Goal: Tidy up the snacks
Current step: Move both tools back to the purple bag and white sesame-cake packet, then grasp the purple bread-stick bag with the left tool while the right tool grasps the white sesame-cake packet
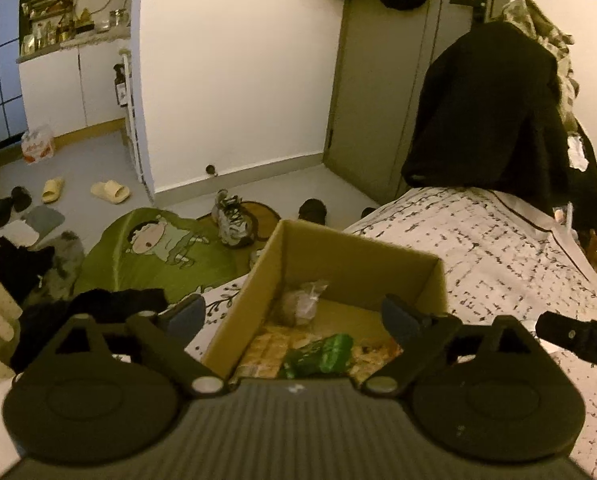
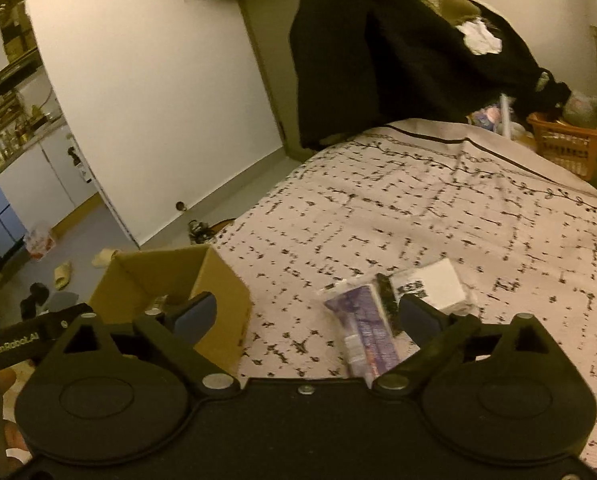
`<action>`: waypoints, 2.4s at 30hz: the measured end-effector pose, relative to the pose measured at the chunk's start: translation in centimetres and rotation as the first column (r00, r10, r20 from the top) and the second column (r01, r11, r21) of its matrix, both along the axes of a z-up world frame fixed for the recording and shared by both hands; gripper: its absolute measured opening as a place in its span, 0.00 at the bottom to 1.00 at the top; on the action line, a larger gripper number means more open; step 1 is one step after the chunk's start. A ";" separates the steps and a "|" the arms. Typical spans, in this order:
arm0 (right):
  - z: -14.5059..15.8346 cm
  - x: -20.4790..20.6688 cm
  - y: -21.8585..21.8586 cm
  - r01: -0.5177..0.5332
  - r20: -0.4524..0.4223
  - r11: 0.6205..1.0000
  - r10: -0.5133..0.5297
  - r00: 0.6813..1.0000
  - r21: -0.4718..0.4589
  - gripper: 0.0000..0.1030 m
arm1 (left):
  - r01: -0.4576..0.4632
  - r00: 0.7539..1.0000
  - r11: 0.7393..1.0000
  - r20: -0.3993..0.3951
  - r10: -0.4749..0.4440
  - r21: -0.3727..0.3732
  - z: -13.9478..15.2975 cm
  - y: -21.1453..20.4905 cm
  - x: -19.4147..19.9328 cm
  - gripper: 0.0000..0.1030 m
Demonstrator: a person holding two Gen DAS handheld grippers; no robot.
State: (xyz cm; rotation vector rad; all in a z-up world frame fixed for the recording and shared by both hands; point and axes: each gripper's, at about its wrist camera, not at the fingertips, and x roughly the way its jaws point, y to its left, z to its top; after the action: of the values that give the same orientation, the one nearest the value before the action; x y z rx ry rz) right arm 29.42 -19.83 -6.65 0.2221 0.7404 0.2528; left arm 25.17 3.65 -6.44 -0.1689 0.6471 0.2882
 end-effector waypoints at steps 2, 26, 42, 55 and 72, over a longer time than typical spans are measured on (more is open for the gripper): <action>0.0 0.0 -0.5 0.002 -0.009 1.000 -0.002 1.000 -0.004 0.96 | 0.005 1.000 1.000 0.003 -0.005 -0.009 0.1 -0.5 0.1 0.96; -0.4 -0.3 -7.3 0.053 -0.008 0.994 -0.054 0.998 -0.097 1.00 | 0.148 0.989 0.987 -0.007 -0.149 -0.059 1.4 -8.9 1.1 1.00; -1.3 0.8 -10.2 0.143 -0.044 0.988 -0.146 0.988 -0.066 1.00 | 0.180 0.984 0.980 0.001 -0.181 -0.090 -0.4 -13.1 2.0 0.91; -2.9 2.0 -11.2 0.181 -0.107 0.983 -0.184 0.977 -0.038 0.92 | 0.174 0.982 0.969 -0.044 -0.185 -0.177 -3.5 -14.4 3.9 0.64; -4.9 3.5 -12.0 0.248 -0.151 0.968 -0.242 0.959 0.023 0.90 | 0.183 0.972 0.945 -0.091 -0.215 -0.273 -8.4 -16.4 7.6 0.45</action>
State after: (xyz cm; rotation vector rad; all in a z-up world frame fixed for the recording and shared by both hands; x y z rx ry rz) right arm 32.91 -31.83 -11.56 0.3726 0.8452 0.0157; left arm 32.74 -12.78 -14.87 -0.3399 0.8154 0.0152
